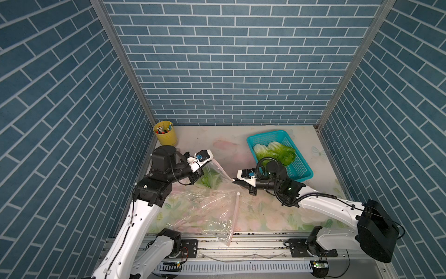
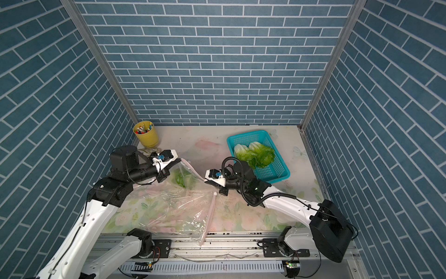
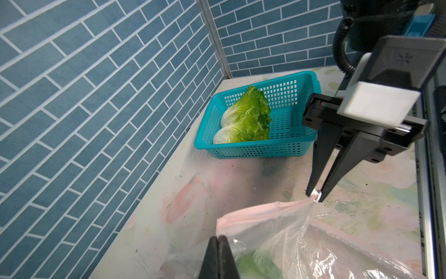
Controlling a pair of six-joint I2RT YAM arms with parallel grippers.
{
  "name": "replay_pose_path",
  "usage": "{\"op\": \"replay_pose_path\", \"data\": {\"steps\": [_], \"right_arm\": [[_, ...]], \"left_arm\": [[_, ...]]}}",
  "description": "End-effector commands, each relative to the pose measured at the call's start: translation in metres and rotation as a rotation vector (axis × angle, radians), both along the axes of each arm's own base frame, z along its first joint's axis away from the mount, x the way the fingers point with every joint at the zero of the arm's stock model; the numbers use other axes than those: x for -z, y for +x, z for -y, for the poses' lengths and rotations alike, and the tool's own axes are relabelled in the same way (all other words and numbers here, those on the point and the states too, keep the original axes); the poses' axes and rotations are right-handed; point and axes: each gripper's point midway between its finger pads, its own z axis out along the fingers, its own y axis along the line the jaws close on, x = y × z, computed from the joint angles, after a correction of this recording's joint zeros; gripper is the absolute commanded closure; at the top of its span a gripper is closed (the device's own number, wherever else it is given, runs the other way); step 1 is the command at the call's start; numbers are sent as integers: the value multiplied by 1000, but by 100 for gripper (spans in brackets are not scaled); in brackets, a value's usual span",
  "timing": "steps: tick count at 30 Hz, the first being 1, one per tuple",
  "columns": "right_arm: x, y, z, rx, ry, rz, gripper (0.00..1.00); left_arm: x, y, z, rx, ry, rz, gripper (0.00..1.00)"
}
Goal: Open the zip-top bag and take out the chinese cabbages
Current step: Unzip the zipper on the zipper food storage bag.
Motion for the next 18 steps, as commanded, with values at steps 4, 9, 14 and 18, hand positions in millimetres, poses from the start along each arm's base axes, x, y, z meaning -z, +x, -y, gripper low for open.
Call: {"op": "replay_pose_path", "data": {"steps": [4, 9, 14, 18], "right_arm": [[33, -6, 17, 49, -79, -87, 100], [41, -7, 23, 72, -79, -101, 100], [48, -8, 27, 87, -92, -107, 100], [55, -8, 31, 97, -111, -112, 100]], "left_arm": [[-22, 13, -12, -92, -24, 99, 100], [-24, 12, -13, -94, -28, 105, 100], [-25, 12, -12, -89, -31, 103, 100], [-23, 11, -12, -88, -28, 97, 100]]}}
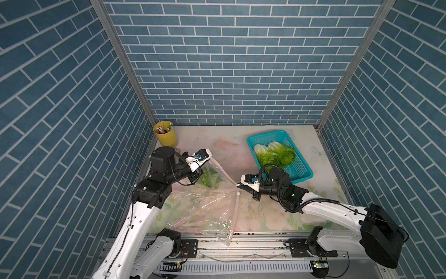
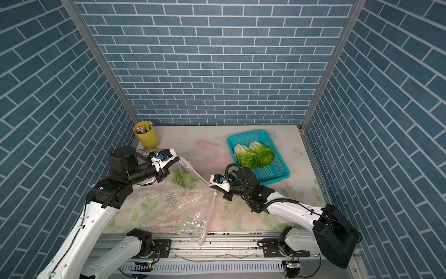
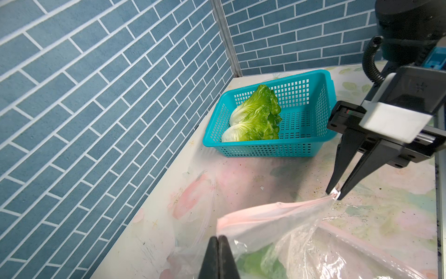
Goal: Open the zip-top bag and take out the chinese cabbages
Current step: Unzip the zipper on the zipper food storage bag.
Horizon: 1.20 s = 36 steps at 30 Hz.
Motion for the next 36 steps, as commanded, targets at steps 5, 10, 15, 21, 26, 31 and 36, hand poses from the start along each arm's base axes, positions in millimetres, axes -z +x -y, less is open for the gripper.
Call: {"op": "replay_pose_path", "data": {"steps": [5, 10, 15, 21, 26, 31, 36], "right_arm": [[32, -5, 15, 39, -81, -81, 100], [37, -6, 19, 51, -91, -80, 100], [42, -6, 24, 63, -105, -86, 100], [50, -7, 28, 72, -122, -96, 100], [56, -6, 32, 84, -133, -107, 100], [58, -5, 35, 91, -140, -112, 100], [59, -4, 37, 101, -148, -120, 94]], "left_arm": [[-20, 7, -8, -51, -20, 90, 100], [-20, 7, -8, -49, -17, 88, 100], [-20, 7, -8, -49, -17, 88, 100], [-20, 7, -7, -45, -19, 85, 100], [-19, 7, -7, -43, -16, 82, 100], [-18, 6, -7, -40, -17, 77, 100], [-16, 4, -5, -28, -20, 70, 100]]}}
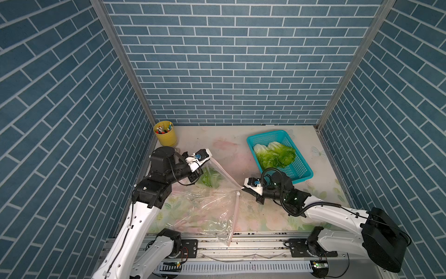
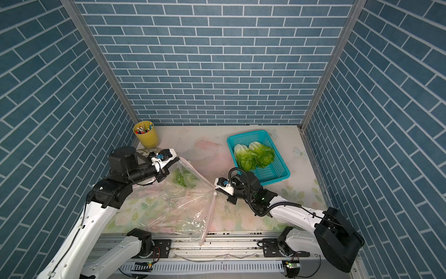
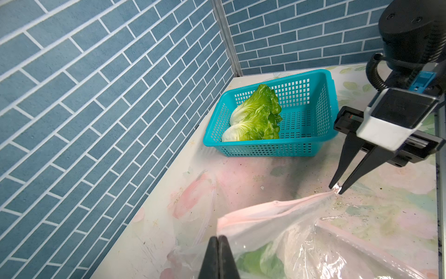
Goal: Open the zip-top bag and take out the chinese cabbages
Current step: Unzip the zipper on the zipper food storage bag, then pick up the Chinese cabbage from the zipper food storage bag.
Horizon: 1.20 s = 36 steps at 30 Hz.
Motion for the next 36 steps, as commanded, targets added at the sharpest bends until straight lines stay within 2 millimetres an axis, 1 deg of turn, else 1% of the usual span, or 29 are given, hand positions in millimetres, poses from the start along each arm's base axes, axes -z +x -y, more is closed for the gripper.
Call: {"op": "replay_pose_path", "data": {"steps": [1, 2, 3, 6, 7, 9, 11, 13, 15, 16, 18, 21, 23, 27, 31, 36], "right_arm": [[29, -6, 16, 42, -95, -104, 78], [26, -6, 16, 46, -95, -111, 63], [21, -5, 15, 52, -89, -119, 55], [2, -2, 15, 82, -68, -137, 48], [-5, -2, 14, 84, -60, -141, 44], [-20, 2, 14, 119, -38, -162, 44], [-33, 5, 14, 147, -26, -188, 49], [-47, 10, 13, 185, -4, -214, 58], [-61, 17, 12, 237, 13, -245, 71], [-65, 18, 11, 244, 15, -260, 76], [-74, 16, 5, 234, 14, -282, 87], [-81, 10, -6, 202, 19, -302, 97], [-81, 3, -13, 168, 22, -308, 99], [-76, -6, -24, 131, 34, -335, 100], [-69, -8, -35, 118, 21, -347, 100], [-63, -4, -47, 114, -3, -342, 100]], "left_arm": [[-16, 4, -4, -23, -21, 68, 100], [-14, 3, -3, -15, -24, 60, 100], [-12, 1, -2, -5, -27, 51, 100], [-5, -7, 3, 37, -41, 13, 100], [-3, -9, 5, 49, -44, 0, 100], [6, -17, 8, 78, -53, -31, 100], [14, -24, 11, 97, -55, -53, 100], [22, -29, 12, 104, -57, -70, 100], [28, -34, 12, 106, -60, -82, 100], [29, -35, 12, 107, -62, -84, 100], [32, -37, 12, 106, -68, -93, 100], [34, -39, 13, 108, -72, -99, 100], [35, -40, 13, 109, -73, -100, 100], [35, -41, 13, 112, -72, -100, 100], [34, -41, 14, 112, -75, -96, 100], [33, -40, 15, 114, -75, -96, 100]]}}
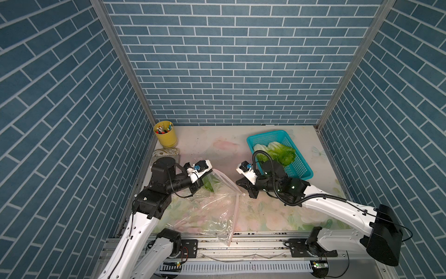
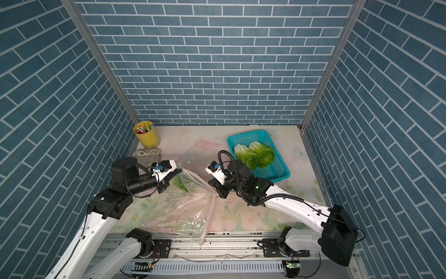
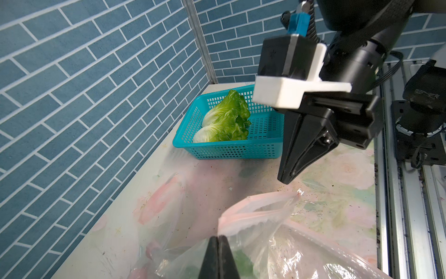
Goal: Open the zip-top bag and take out the chinese cabbages
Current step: Pick up the Chinese cabbage from the zipper food storage bag.
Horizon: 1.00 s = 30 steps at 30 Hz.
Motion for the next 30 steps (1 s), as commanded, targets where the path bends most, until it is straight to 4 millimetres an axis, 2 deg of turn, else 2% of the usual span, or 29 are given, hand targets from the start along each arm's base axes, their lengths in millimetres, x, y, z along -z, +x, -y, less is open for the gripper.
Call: {"op": "replay_pose_path", "data": {"steps": [1, 15, 18, 19, 21, 22, 25, 27, 28, 30], "right_arm": [[-12, 2, -13, 0, 33, -13, 100], [2, 5, -43, -40, 20, -39, 100], [6, 9, -51, -44, 34, -43, 97], [9, 12, -53, -38, 39, -39, 92], [12, 18, -58, -27, 52, -24, 66], [14, 21, -60, -22, 56, -20, 59], [15, 38, -63, 23, 71, -9, 48], [16, 61, -60, 107, 101, -24, 38], [16, 70, -59, 133, 123, -46, 34], [19, 86, -57, 160, 164, -95, 29]], "left_arm": [[4, -2, 2, 10, -5, -17, 100], [3, 0, 6, 16, -12, -12, 100], [2, 0, 8, 25, -18, -13, 100], [3, -1, 8, 33, -19, -18, 100], [5, -4, 10, 48, -18, -27, 100], [7, -5, 10, 51, -17, -33, 100], [9, -8, 10, 60, -17, -44, 100], [10, -5, 9, 37, -26, -55, 100], [10, -4, 8, 24, -37, -68, 92], [9, 0, 8, -3, -67, -102, 52]]}}
